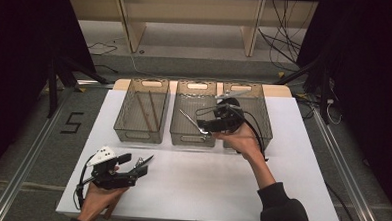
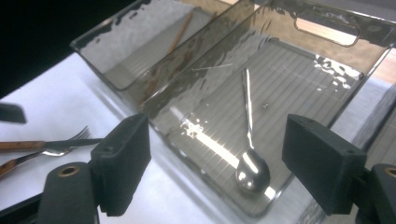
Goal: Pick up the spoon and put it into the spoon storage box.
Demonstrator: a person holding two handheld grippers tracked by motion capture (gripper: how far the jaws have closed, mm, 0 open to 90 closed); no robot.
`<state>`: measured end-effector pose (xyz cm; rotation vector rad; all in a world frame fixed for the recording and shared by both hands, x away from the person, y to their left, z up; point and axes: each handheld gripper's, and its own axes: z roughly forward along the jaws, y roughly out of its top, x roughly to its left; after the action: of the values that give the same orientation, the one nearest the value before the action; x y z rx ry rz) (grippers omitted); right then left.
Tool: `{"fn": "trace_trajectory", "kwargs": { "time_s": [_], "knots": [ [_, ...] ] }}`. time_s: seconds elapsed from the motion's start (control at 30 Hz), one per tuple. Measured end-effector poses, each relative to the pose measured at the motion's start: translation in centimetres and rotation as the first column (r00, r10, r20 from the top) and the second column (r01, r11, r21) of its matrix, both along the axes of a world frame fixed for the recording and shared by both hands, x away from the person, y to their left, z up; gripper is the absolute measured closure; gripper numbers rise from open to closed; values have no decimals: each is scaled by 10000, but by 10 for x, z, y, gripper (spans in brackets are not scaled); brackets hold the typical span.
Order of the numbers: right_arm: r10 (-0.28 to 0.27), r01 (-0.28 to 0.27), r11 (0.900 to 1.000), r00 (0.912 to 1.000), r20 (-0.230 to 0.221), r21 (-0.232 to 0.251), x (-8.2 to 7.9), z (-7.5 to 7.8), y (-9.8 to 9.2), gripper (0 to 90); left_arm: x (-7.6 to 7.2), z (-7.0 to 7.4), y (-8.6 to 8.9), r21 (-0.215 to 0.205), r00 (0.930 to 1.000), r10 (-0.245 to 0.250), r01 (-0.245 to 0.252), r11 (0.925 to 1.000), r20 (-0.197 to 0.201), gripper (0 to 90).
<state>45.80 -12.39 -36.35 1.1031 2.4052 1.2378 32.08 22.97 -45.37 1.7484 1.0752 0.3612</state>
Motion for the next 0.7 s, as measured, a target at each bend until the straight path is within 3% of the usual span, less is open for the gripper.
{"fn": "trace_trajectory", "kwargs": {
  "time_s": [0.17, 0.3, 0.47, 0.57, 0.7],
  "knots": [
    [75, -81, 9998, 9996, 289, 205, -20, -1, -13, 236, 5, 7, 13, 284, 9992, 117, -106, 9995, -374, 155],
    [161, -175, 9992, 9991, 399, 363, -35, -6, -23, 236, 8, 8, 15, 941, 9973, 135, -67, 9955, -720, 156],
    [206, -237, 9983, 9981, 574, 535, -54, -12, -37, 236, 14, 7, 19, 1618, 9922, 66, 137, 9867, -1241, 158],
    [202, -242, 9976, 9979, 622, 647, -64, -17, -46, 238, 20, 11, 25, 2335, 9874, 23, 352, 9717, -1585, 158],
    [169, -211, 9979, 9975, 690, 614, -76, -21, -57, 240, 27, 13, 35, 2399, 9837, 227, 211, 9706, -1784, 162]
  ]
}}
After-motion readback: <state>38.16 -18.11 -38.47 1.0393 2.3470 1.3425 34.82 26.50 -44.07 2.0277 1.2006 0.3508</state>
